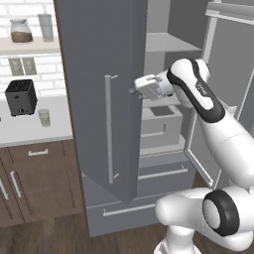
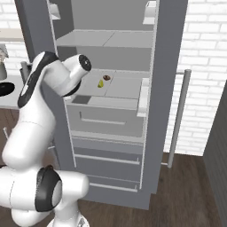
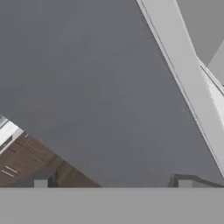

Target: Grab a lemon wedge from the fridge and one ice cube from the ice bowl, and put them in the glass of lemonade.

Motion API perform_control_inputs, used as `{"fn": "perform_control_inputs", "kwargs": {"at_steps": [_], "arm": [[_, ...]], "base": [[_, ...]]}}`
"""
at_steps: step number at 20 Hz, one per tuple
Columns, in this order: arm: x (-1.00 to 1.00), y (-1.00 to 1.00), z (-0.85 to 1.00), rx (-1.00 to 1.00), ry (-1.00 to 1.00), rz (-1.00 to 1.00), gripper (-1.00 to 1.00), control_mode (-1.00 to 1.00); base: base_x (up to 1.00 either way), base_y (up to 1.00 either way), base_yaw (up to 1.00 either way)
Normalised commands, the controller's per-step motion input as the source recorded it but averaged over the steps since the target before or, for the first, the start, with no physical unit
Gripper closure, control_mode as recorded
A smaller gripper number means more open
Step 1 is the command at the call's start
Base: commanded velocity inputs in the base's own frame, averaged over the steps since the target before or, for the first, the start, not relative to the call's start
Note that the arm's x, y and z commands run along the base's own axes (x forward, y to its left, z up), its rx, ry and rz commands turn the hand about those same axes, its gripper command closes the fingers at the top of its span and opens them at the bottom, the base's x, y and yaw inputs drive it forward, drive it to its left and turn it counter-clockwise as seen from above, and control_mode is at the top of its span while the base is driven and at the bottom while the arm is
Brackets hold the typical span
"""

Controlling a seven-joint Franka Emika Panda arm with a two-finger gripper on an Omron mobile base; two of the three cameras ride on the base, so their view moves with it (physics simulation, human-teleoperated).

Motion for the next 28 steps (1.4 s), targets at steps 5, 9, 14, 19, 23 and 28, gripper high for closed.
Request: {"fn": "perform_control_inputs", "kwargs": {"at_steps": [5,9,14,19,23,28], "arm": [[-0.38,0.08,0.07,0.01,-0.05,0.04,-1.0,-1.0],[-0.03,-0.64,0.13,0.11,-0.12,0.01,-1.0,-1.0],[0.22,-0.72,0.26,0.12,-0.01,0.09,-1.0,-1.0],[0.61,-0.22,0.02,0.02,0.04,0.11,-1.0,-1.0],[0.4,0.18,0.0,0.0,0.13,0.08,-1.0,-1.0],[0.04,0.29,0.0,0.0,0.08,0.05,-1.0,-1.0]], "base": [[0.0,0.0,0.0],[0.0,0.0,0.0],[0.0,0.0,0.0],[0.0,0.0,0.0],[0.0,0.0,0.0],[0.0,0.0,0.0]]}}
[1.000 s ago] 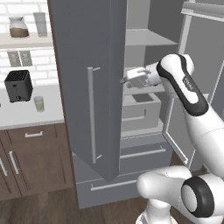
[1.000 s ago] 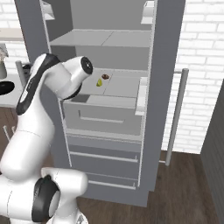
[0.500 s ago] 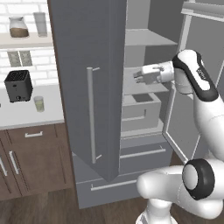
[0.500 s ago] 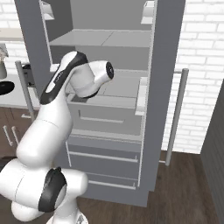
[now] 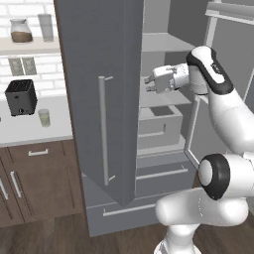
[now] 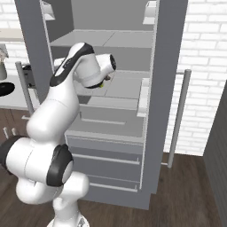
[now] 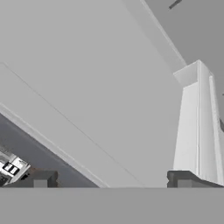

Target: Grab a lemon wedge from the fridge and one ice cube from the ice bowl, and put them in the glass of lemonade.

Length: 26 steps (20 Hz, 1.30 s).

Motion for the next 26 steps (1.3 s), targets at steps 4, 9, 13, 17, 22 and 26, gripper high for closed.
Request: {"fn": "perform_control_inputs", "kwargs": {"at_steps": [4,9,13,17,22,26], "arm": [[-0.04,0.39,0.0,0.0,0.04,0.03,-1.0,-1.0],[0.0,0.45,0.0,0.0,0.05,0.03,-1.0,-1.0],[-0.03,0.43,0.0,0.0,0.04,0.03,-1.0,-1.0],[-0.34,0.43,0.0,0.0,0.05,0.05,-1.0,-1.0],[-0.48,0.44,0.0,0.0,0.02,0.07,-1.0,-1.0],[-0.49,0.56,0.0,0.0,0.0,0.06,-1.0,-1.0]], "base": [[0.0,0.0,0.0],[0.0,0.0,0.0],[0.0,0.0,0.0],[0.0,0.0,0.0],[0.0,0.0,0.0],[0.0,0.0,0.0]]}}
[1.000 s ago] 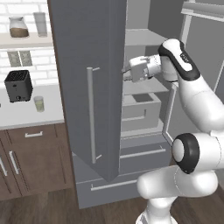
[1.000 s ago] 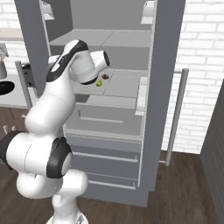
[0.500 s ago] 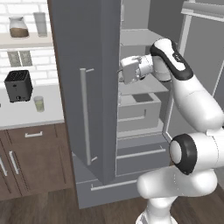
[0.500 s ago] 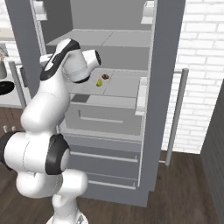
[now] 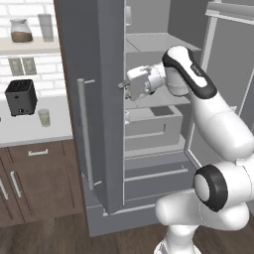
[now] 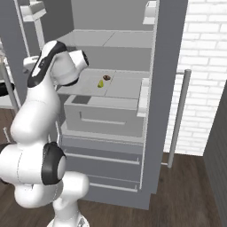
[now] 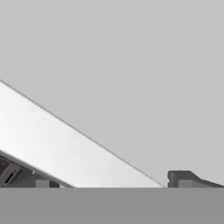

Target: Grab a lemon wedge from the fridge and one ice cube from the ice bowl, and put them in the glass of lemonade.

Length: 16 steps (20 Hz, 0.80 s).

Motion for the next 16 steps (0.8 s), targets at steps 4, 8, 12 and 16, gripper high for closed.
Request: {"fn": "perform_control_inputs", "kwargs": {"at_steps": [4,8,12,16], "arm": [[-0.35,0.76,0.0,0.0,0.0,0.03,-1.0,-1.0],[-0.2,0.83,0.0,0.0,0.0,0.02,-1.0,-1.0],[-0.04,0.85,0.0,-0.01,0.0,0.0,-1.0,-1.0],[0.0,0.77,0.0,-0.02,0.0,0.0,-1.0,-1.0]], "base": [[0.0,0.0,0.0],[0.0,0.0,0.0],[0.0,0.0,0.0],[0.0,0.0,0.0]]}}
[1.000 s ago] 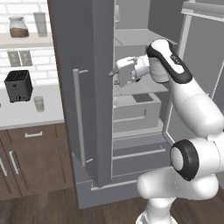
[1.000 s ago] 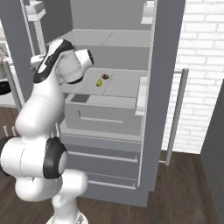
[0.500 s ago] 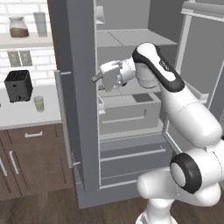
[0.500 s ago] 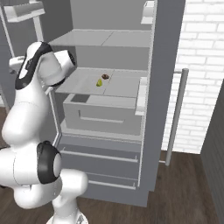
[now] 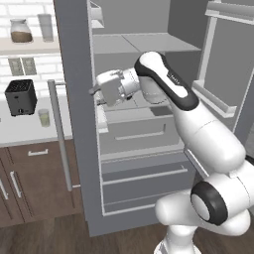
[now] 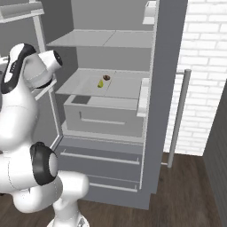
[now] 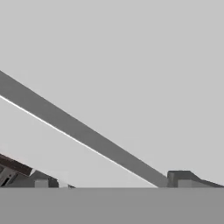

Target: Grab a lemon wedge from the fridge and one ice cube from the ice bowl, and put them in the glass of lemonade.

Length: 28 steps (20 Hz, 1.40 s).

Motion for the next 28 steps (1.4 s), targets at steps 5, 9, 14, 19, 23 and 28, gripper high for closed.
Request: {"fn": "perform_control_inputs", "kwargs": {"at_steps": [5,9,14,19,23,28], "arm": [[-0.02,0.6,0.0,-0.06,0.0,0.0,-1.0,-1.0],[-0.2,-0.25,0.21,-0.01,-0.03,0.0,-1.0,-1.0],[-0.26,-0.62,0.34,0.0,-0.04,0.0,-1.0,-1.0],[-0.01,-0.71,0.06,-0.01,0.0,-0.03,-1.0,-1.0],[-0.09,-0.72,-0.08,-0.11,0.0,-0.18,-1.0,-1.0],[-0.23,-0.68,-0.29,-0.24,-0.01,-0.32,-1.0,-1.0]], "base": [[0.0,0.0,0.0],[0.0,0.0,0.0],[0.0,0.0,0.0],[0.0,0.0,0.0],[0.0,0.0,0.0],[0.0,0.0,0.0]]}}
